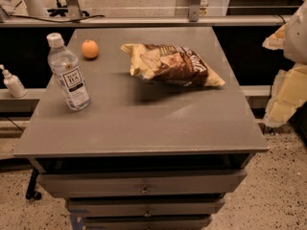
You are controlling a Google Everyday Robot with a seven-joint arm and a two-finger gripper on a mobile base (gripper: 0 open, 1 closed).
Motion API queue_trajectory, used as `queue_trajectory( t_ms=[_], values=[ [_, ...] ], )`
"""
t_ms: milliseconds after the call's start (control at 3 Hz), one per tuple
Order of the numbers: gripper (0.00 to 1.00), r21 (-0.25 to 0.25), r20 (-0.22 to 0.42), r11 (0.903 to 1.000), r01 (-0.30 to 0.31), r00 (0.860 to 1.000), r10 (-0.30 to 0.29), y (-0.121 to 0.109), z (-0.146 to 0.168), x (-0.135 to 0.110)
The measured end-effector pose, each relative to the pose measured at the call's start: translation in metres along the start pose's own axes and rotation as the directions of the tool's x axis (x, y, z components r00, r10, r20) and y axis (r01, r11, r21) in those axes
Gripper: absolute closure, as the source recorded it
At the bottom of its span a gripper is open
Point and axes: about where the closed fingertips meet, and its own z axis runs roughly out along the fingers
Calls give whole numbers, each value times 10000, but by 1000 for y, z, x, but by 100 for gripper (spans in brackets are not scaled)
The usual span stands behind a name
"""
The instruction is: Pick blue plastic bottle
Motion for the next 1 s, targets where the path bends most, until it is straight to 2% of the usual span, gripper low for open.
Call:
queue_trajectory(
  t_ms=[333,667,1000],
  values=[
    [0,84,85,10000,43,10000,-44,0,-1,-3],
    [0,-54,802,10000,9,9968,-4,11,12,-27],
    [0,-487,2456,9983,-331,9684,440,30,39,-87]
  ],
)
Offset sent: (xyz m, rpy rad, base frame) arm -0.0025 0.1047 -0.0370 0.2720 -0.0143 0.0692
